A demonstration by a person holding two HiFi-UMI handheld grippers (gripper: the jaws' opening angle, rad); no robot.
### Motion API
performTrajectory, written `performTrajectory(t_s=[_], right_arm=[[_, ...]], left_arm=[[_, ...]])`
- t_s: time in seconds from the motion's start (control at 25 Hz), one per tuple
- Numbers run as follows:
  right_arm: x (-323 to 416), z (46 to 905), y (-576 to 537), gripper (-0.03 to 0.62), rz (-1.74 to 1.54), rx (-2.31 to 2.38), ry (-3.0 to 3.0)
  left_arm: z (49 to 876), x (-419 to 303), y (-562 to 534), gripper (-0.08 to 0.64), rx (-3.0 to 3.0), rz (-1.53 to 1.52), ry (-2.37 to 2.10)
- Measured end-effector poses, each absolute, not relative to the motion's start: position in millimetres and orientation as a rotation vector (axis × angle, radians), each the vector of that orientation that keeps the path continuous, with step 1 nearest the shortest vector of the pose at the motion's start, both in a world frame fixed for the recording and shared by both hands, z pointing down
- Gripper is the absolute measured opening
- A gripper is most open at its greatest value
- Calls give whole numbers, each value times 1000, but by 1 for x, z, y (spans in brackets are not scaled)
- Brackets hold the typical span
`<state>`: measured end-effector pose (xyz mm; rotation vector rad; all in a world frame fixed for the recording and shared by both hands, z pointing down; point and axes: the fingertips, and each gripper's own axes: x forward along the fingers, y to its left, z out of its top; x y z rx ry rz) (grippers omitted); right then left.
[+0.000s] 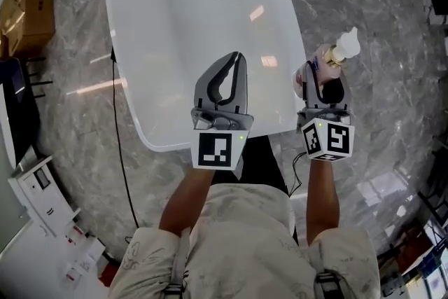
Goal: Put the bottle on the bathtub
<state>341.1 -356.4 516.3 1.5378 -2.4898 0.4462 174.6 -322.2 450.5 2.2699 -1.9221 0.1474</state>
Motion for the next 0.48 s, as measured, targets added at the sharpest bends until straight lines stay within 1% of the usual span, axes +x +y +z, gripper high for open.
performTrajectory(t_s=[0.24, 0.48], right_arm=[[321, 583, -403, 202, 456, 1431, -2499], [302, 636, -442, 202, 441, 1376, -2499]], left_arm=[[498, 170, -333, 9, 2166, 171, -1956], [524, 168, -336, 9, 2123, 186, -1984]])
